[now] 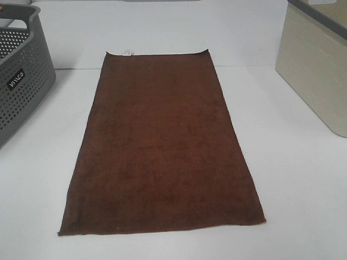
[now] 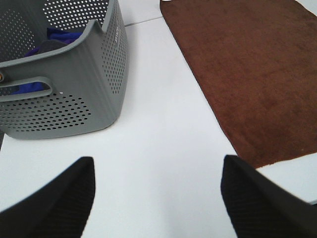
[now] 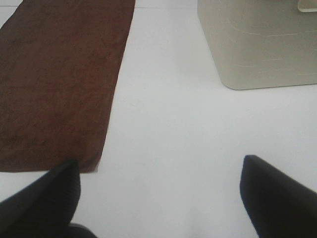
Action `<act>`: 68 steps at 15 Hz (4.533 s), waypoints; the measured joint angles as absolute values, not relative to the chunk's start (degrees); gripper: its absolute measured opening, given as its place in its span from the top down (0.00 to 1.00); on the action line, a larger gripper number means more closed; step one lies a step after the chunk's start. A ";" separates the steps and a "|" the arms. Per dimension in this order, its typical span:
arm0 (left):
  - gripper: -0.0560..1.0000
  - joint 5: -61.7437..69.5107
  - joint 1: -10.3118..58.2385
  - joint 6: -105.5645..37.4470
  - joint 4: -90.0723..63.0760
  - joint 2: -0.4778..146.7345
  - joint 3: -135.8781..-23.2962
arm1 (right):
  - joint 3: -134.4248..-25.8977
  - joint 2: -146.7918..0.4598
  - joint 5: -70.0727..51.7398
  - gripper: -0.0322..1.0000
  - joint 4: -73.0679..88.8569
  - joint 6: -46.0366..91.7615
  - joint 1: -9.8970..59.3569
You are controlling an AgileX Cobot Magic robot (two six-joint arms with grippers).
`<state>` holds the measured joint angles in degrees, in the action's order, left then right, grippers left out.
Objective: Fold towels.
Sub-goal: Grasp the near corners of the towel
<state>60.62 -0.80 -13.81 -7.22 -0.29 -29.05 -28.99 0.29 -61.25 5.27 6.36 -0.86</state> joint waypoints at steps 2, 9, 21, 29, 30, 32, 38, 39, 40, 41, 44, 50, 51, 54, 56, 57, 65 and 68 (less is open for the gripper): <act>0.30 60.62 -0.80 -13.81 -7.22 -0.29 -29.05 | -28.99 0.29 -61.25 0.17 5.27 6.36 -0.86; 0.30 60.62 -0.80 -13.81 -7.22 -0.29 -29.05 | -28.99 0.29 -61.25 0.17 5.27 6.36 -0.86; 0.30 60.62 -0.80 -13.81 -7.22 -0.29 -29.05 | -28.99 0.29 -61.25 0.17 5.27 6.36 -0.86; 0.30 60.62 -0.80 -13.81 -7.22 -0.29 -29.05 | -28.99 0.29 -61.25 0.17 5.27 6.36 -0.86; 0.30 60.62 -0.80 -13.81 -7.22 -0.29 -29.05 | -28.99 0.29 -61.25 0.17 5.27 6.36 -0.86; 0.30 60.62 -0.80 -13.81 -7.22 -0.29 -29.05 | -28.99 0.29 -61.25 0.17 5.27 6.36 -0.86; 0.30 60.62 -0.80 -13.81 -7.22 -0.29 -29.05 | -28.99 0.29 -61.25 0.17 5.27 6.36 -0.86; 0.30 60.62 -0.80 -13.81 -7.22 -0.29 -29.05 | -28.99 0.29 -61.25 0.17 5.27 6.36 -0.86; 0.30 60.62 -0.80 -13.81 -7.22 -0.29 -29.05 | -28.99 0.29 -61.25 0.17 5.27 6.36 -0.86; 0.30 60.62 -0.80 -13.81 -7.22 -0.29 -29.05 | -28.99 0.29 -61.25 0.17 5.27 6.36 -0.86; 0.30 60.62 -0.80 -13.81 -7.22 -0.29 -29.05 | -28.99 0.29 -61.25 0.17 5.27 6.36 -0.86; 0.30 60.62 -0.80 -13.81 -7.22 -0.29 -29.05 | -28.99 0.29 -61.25 0.17 5.27 6.36 -0.86; 0.30 60.62 -0.80 -13.81 -7.22 -0.29 -29.05 | -28.99 0.29 -61.25 0.17 5.27 6.36 -0.86; 0.30 59.53 -0.80 -13.01 -7.22 -0.29 -29.28 | -28.99 0.17 -61.19 0.17 5.27 6.36 -0.86; 0.30 50.02 -0.80 -10.94 -7.45 0.86 -29.51 | -29.68 -3.27 -59.53 0.17 5.27 6.30 -0.86; 0.30 41.42 -0.80 -8.08 -7.68 4.18 -28.07 | -30.60 -8.14 -57.75 0.18 5.27 6.30 -0.86; 0.30 29.97 -0.80 -8.48 -30.60 45.09 -21.94 | -32.03 -49.50 -53.74 0.22 18.91 8.54 -0.86; 0.30 29.74 -0.80 -27.67 -48.59 67.78 -21.94 | -32.14 -64.46 -47.44 0.23 26.81 18.33 -0.86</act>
